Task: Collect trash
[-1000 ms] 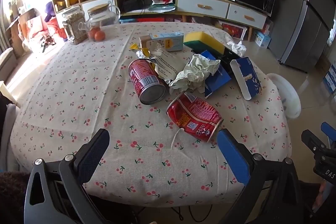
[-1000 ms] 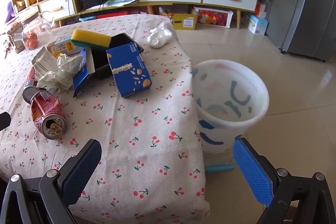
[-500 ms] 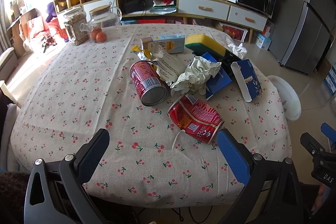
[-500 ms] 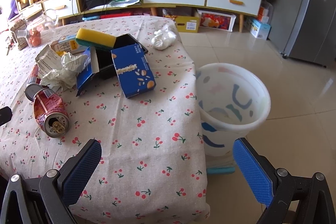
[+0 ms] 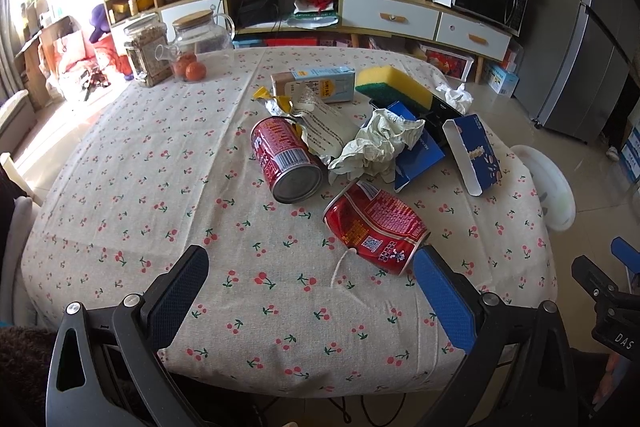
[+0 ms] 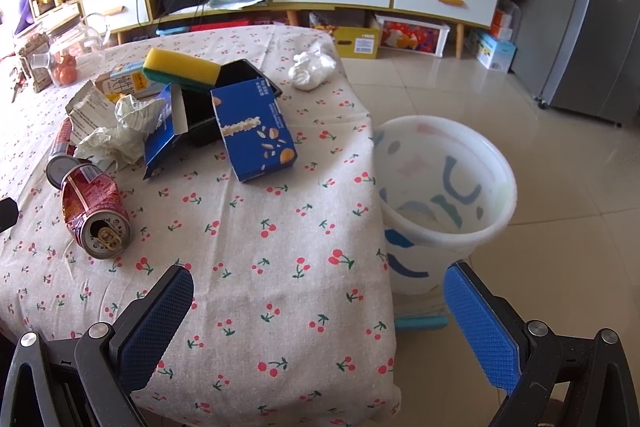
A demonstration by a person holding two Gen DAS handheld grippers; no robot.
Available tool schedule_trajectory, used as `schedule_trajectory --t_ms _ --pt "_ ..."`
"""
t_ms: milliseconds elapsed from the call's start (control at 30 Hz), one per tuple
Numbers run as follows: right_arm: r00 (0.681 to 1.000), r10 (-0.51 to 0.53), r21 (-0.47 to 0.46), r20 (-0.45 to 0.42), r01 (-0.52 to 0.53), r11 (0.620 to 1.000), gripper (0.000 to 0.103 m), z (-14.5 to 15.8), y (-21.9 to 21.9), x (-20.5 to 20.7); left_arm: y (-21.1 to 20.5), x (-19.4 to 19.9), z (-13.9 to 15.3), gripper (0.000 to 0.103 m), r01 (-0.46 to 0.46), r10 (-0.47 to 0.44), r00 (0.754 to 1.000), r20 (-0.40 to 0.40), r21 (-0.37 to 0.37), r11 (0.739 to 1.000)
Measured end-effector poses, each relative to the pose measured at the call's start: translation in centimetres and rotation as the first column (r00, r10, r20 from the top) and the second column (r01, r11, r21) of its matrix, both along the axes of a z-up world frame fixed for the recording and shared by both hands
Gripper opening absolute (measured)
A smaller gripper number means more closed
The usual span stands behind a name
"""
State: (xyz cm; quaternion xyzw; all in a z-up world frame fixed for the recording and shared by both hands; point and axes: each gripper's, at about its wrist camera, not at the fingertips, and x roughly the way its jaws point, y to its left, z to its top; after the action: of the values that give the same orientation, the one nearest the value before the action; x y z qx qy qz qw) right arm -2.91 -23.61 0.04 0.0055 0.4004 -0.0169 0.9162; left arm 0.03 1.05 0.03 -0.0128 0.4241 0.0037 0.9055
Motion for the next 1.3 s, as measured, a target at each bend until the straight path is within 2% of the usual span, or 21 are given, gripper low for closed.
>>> schedule_trajectory --t_ms 900,1300 --pt "1.0 0.005 -0.003 0.0 -0.005 1.0 0.103 -0.15 0.28 -0.01 0.49 -0.07 0.12 0.103 -0.007 0.007 1.0 0.011 0.003 1.0" --pt "0.999 0.018 0.012 -0.026 -0.018 1.0 0.103 0.31 0.45 0.45 0.27 0.2 0.25 0.103 0.003 -0.003 1.0 0.008 0.001 1.0"
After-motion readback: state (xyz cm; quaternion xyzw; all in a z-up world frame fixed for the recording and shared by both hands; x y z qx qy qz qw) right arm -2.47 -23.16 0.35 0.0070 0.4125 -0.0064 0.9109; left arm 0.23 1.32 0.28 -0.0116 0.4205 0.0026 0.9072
